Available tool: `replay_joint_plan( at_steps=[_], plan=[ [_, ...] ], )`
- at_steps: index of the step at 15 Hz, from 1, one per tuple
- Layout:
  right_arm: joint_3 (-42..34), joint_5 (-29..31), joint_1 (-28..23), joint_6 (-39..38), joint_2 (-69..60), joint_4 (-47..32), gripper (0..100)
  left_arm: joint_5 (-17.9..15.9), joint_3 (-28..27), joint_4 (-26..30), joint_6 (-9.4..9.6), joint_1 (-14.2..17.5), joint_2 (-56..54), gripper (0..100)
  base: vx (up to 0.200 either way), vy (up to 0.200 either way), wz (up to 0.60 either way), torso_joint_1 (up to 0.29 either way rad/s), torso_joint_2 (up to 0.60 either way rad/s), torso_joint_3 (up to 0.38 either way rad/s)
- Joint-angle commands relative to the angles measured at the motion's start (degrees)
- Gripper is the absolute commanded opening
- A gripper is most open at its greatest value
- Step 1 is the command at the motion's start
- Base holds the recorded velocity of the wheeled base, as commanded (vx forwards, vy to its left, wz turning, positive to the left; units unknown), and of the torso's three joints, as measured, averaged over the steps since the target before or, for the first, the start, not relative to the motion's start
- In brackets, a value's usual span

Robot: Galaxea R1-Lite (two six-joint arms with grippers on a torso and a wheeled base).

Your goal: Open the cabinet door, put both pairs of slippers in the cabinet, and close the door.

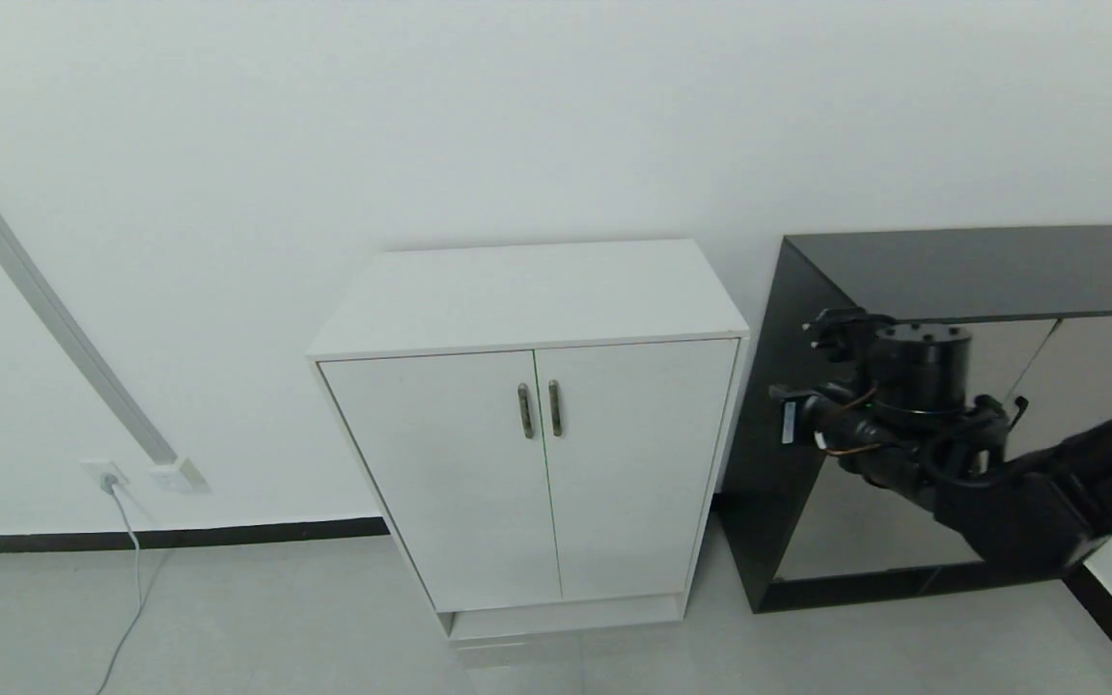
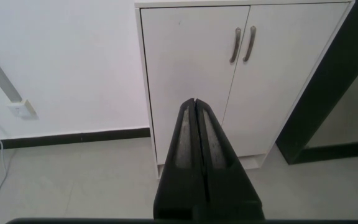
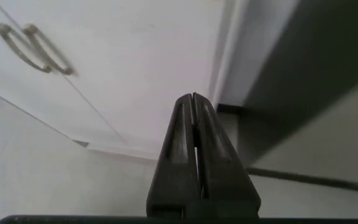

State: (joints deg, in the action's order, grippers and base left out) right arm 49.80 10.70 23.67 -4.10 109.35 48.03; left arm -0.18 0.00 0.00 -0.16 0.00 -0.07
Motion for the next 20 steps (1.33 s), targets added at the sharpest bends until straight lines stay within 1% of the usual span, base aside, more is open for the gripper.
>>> replay_joint_plan(
  at_steps=[1,2,3,5,6,7,8,9,10,11,12,15,18,19,20],
  plan=[
    [-9.0,-0.1,-6.9,0.1,-12.2,0.6,0,0.0,0.0,0.0,-0.02,0.0,0.1,0,0.0,0.0,0.0,0.0,0.0,0.0],
    [-13.6,-0.1,-11.9,0.1,-17.2,0.6,0,0.0,0.0,0.0,0.07,0.0,0.1,0,0.0,0.0,0.0,0.0,0.0,0.0],
    [-16.3,-0.1,-15.1,0.1,-20.0,0.6,0,0.0,0.0,0.0,-0.02,0.0,0.1,0,0.0,0.0,0.0,0.0,0.0,0.0],
    [-22.2,-0.6,-21.0,0.1,-25.9,0.5,0,0.0,0.0,0.0,0.07,0.0,0.1,0,0.0,0.0,0.0,0.0,0.0,0.0],
    [-26.7,-1.6,-23.9,0.2,-30.1,0.4,0,0.0,0.0,0.0,-0.02,0.0,0.1,0,0.0,0.0,0.0,0.0,0.0,0.0],
    [-30.1,-2.8,-25.1,0.6,-33.4,0.4,0,0.0,0.0,0.0,0.07,0.0,0.1,0,0.0,0.0,0.0,0.0,0.0,0.0],
    [-34.2,-5.8,-25.4,1.6,-37.6,0.3,0,0.0,0.0,0.0,0.07,0.0,0.1,0,0.0,0.0,0.0,0.0,0.0,0.0],
    [-36.0,-7.1,-25.4,2.0,-39.7,0.2,0,0.0,0.0,0.0,0.07,0.0,0.1,0,0.0,0.0,0.0,0.0,0.0,0.0],
    [-40.9,-8.9,-25.0,3.8,-44.1,-0.1,0,0.0,0.0,0.0,0.07,0.0,0.1,0,0.0,0.0,0.0,0.0,0.0,0.0],
    [-43.7,-9.2,-24.6,5.3,-45.8,-0.1,0,0.0,0.0,0.0,0.07,0.0,0.1,0,0.0,0.0,0.0,0.0,0.0,0.0],
    [-44.8,-9.2,-24.5,5.5,-46.3,-0.1,0,0.0,0.0,0.0,0.07,-0.1,0.1,0,0.0,0.0,0.0,0.0,0.0,0.0],
    [-49.8,-12.4,-23.8,5.8,-46.9,-1.0,0,0.0,0.0,0.0,-0.02,0.0,0.1,0,0.0,0.0,0.0,0.0,0.0,0.0],
    [-49.8,-12.5,-23.8,5.7,-51.4,-8.5,0,0.0,0.0,0.0,-0.02,0.0,0.1,0,0.0,0.0,0.0,0.0,0.0,0.0],
    [-49.8,-12.5,-23.8,5.8,-54.2,-11.9,0,0.0,0.0,0.0,-0.02,0.0,0.1,0,0.0,0.0,0.0,0.0,0.0,0.0],
    [-49.8,-13.0,-23.2,6.3,-58.3,-17.3,0,0.0,0.0,0.0,-0.02,0.0,0.1,0,0.0,0.0,0.0,0.0,0.0,0.0]
  ],
)
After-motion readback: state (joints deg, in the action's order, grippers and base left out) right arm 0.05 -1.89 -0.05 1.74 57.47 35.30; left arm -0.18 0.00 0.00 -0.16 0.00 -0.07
